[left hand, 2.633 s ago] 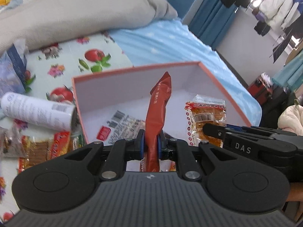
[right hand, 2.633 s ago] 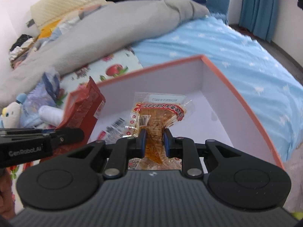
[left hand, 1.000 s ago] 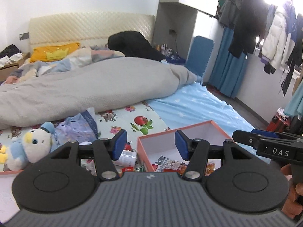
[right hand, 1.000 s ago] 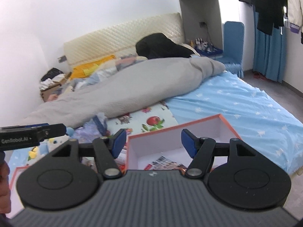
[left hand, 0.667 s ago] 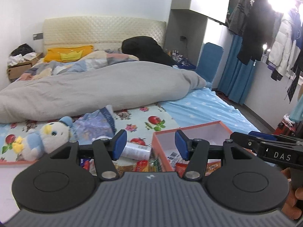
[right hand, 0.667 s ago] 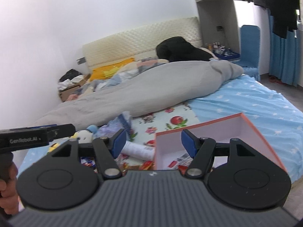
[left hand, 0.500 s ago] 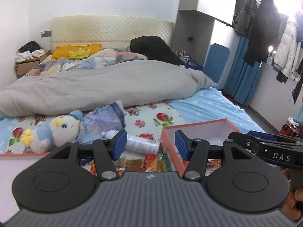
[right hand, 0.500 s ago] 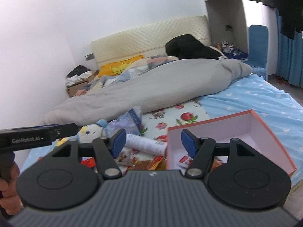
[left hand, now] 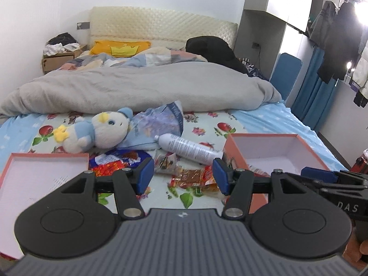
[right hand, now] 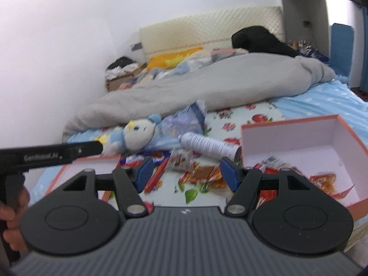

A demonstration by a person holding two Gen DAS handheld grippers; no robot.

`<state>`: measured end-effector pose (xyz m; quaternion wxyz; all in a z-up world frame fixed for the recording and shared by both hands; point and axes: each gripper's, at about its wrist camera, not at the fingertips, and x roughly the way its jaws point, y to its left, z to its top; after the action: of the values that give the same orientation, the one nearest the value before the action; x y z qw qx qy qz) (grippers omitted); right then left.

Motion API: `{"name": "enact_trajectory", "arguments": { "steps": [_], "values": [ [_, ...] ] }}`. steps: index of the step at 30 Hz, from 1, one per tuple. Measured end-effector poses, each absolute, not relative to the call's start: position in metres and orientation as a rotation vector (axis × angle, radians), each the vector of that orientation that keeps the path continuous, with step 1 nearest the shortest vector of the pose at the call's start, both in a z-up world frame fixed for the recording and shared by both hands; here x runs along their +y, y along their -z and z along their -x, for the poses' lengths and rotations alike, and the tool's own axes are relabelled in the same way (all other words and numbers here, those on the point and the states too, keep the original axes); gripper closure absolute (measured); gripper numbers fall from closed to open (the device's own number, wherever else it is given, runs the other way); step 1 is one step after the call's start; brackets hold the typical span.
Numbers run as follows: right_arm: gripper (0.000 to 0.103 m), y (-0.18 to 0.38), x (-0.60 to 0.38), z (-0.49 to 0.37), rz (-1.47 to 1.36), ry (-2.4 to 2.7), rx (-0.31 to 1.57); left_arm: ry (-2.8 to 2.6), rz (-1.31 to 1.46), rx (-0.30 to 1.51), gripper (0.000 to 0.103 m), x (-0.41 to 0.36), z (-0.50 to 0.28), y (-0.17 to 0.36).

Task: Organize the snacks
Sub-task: 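Move both open tools back over the snack pile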

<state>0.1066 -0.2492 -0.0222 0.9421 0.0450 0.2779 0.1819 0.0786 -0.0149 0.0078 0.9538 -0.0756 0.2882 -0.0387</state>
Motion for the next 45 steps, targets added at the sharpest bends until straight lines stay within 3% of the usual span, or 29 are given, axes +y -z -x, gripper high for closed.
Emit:
{"name": "enact_trajectory", "arguments": {
  "steps": [25, 45],
  "values": [
    [0.037, 0.053, -0.218, -0.109, 0.006, -0.417, 0.649, 0.03, 0.217, 0.692, 0.041, 0.011, -0.076, 0.055],
    [0.037, 0.085, -0.198, -0.213, 0.042, -0.455, 0.762, 0.0, 0.21, 0.809, 0.041, 0.033, -0.163, 0.116]
  ]
}}
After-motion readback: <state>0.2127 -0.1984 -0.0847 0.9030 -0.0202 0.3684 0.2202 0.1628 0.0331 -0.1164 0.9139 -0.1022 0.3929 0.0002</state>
